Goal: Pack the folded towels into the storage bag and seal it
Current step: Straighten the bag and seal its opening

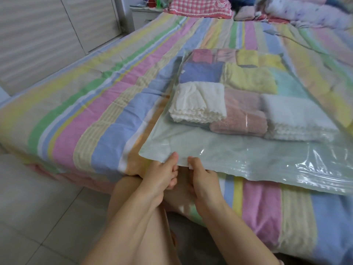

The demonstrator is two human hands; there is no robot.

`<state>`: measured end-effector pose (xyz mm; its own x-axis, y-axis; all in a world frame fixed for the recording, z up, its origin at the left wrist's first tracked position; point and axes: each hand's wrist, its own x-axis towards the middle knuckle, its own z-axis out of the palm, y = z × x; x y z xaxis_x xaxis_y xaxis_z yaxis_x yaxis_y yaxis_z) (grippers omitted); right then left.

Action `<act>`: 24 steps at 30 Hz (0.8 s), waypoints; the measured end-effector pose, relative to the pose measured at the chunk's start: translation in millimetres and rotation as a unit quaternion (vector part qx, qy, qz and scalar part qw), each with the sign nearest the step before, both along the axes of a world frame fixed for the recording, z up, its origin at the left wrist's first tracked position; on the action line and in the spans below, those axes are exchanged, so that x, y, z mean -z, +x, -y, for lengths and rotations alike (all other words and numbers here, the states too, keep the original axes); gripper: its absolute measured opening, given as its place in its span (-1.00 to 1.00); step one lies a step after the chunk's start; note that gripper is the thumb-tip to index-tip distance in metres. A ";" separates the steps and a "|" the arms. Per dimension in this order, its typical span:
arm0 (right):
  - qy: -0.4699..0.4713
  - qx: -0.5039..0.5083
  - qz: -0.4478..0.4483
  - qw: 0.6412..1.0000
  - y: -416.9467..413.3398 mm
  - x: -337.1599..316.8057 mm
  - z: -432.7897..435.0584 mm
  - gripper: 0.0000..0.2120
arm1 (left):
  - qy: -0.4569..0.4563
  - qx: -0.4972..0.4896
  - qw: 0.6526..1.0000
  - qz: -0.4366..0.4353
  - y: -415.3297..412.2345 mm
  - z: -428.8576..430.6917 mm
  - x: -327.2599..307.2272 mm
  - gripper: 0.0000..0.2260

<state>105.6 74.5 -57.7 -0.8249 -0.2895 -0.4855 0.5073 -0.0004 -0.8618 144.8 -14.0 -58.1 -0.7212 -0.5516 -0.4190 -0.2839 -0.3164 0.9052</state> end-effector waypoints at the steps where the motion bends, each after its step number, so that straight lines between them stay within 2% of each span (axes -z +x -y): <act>1: 0.004 0.008 -0.003 1.000 -2.4 0.0 -5.5 -0.63 | 0.003 0.007 1.000 0.004 0.4 0.6 0.2 -0.66; 9: -0.005 0.039 -0.024 0.999 -19.2 1.0 -47.3 -0.43 | 0.008 0.004 1.000 0.002 2.2 0.9 7.2 -0.62; 14: -0.001 0.063 -0.027 0.998 -32.2 1.9 -78.1 -0.57 | 0.011 -0.007 1.000 0.003 -0.4 1.1 10.4 -0.61; 17: 0.019 0.071 -0.045 0.996 -41.4 3.3 -99.2 -0.53 | -0.002 -0.017 1.000 0.003 -0.5 -1.3 10.9 -0.62; 20: 0.018 0.068 -0.044 0.997 -46.2 3.1 -108.2 -0.54 | -0.040 -0.070 0.997 -0.019 -1.7 -13.9 10.9 -0.63; 22: 0.016 0.064 -0.046 0.997 -46.7 4.7 -108.8 -0.56 | -0.043 -0.110 0.993 -0.004 -3.6 -28.8 7.1 -0.57; 24: 0.029 0.053 -0.047 0.997 -46.2 7.2 -108.5 -0.57 | -0.027 -0.072 0.997 0.018 -7.8 -51.3 -0.4 -0.49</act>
